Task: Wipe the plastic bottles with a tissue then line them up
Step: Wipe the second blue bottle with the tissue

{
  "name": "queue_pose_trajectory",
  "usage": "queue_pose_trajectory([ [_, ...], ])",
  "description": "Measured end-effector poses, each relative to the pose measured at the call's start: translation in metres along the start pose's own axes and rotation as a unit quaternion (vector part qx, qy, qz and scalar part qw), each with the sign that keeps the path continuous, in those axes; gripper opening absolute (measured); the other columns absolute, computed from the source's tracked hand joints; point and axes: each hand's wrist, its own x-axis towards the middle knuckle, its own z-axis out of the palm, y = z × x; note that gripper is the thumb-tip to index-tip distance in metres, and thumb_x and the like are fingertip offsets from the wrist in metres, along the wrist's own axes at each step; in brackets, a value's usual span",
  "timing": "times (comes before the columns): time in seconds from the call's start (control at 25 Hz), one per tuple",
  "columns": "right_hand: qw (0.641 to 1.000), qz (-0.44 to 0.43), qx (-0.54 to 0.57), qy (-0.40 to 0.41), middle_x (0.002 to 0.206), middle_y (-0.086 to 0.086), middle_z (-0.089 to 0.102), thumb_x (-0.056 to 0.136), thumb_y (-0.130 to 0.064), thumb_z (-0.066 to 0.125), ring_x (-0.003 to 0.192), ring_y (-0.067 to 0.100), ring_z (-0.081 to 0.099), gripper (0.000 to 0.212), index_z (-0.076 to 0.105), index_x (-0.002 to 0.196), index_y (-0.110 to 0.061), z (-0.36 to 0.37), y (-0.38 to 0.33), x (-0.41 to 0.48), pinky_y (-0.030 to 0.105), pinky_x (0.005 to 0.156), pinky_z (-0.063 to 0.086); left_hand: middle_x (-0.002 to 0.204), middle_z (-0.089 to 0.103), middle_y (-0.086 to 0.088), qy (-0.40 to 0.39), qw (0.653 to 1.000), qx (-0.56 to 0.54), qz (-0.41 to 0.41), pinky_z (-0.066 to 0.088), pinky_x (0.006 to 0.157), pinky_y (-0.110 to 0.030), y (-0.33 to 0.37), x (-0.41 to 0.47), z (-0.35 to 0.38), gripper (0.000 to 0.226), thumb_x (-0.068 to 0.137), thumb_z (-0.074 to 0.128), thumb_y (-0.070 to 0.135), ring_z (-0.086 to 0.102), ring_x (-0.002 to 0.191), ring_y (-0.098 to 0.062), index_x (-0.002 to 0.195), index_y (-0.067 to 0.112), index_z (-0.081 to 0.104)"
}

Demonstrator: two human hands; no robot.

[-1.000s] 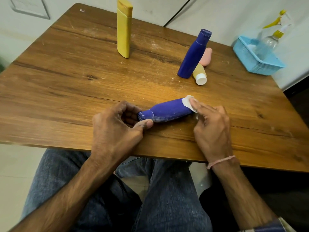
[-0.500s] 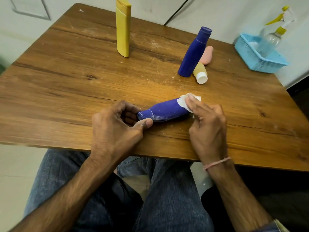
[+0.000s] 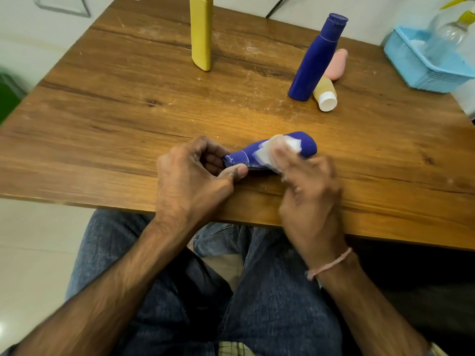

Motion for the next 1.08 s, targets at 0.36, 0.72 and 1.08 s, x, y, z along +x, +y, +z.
queue_pose_trajectory([
  [0.36, 0.995, 0.089, -0.040, 0.031, 0.132, -0.004, 0.065, 0.080, 0.021, 0.050, 0.090, 0.025, 0.053, 0.064, 0.064, 0.131, -0.015, -0.008, 0.029, 0.022, 0.028, 0.078, 0.047, 0.073, 0.074, 0.004, -0.004, 1.000, 0.001, -0.003, 0.063, 0.066, -0.043, 0.001, 0.000, 0.000, 0.024, 0.068, 0.090, 0.029, 0.073, 0.065, -0.017, 0.084, 0.021, 0.073],
  [0.72, 0.997, 0.065, -0.028, 0.016, 0.137, -0.010, 0.060, 0.082, 0.019, 0.050, 0.091, 0.022, 0.050, 0.066, 0.061, 0.134, -0.019, -0.012, 0.041, 0.030, 0.031, 0.076, 0.050, 0.073, 0.075, 0.000, -0.015, 0.999, -0.036, -0.019, 0.062, 0.066, -0.048, -0.003, 0.003, 0.001, 0.041, 0.060, 0.078, 0.057, 0.074, 0.067, -0.024, 0.081, 0.023, 0.072],
  [1.08, 0.999, -0.041, 0.003, 0.005, 0.135, -0.005, 0.063, 0.078, 0.021, 0.050, 0.084, 0.025, 0.048, 0.066, 0.064, 0.133, -0.012, -0.004, 0.021, 0.021, 0.029, 0.076, 0.048, 0.070, 0.075, -0.002, -0.010, 0.999, -0.038, -0.027, 0.062, 0.064, -0.051, -0.003, 0.005, 0.003, 0.043, 0.061, 0.077, 0.059, 0.074, 0.064, -0.027, 0.081, 0.022, 0.072],
])
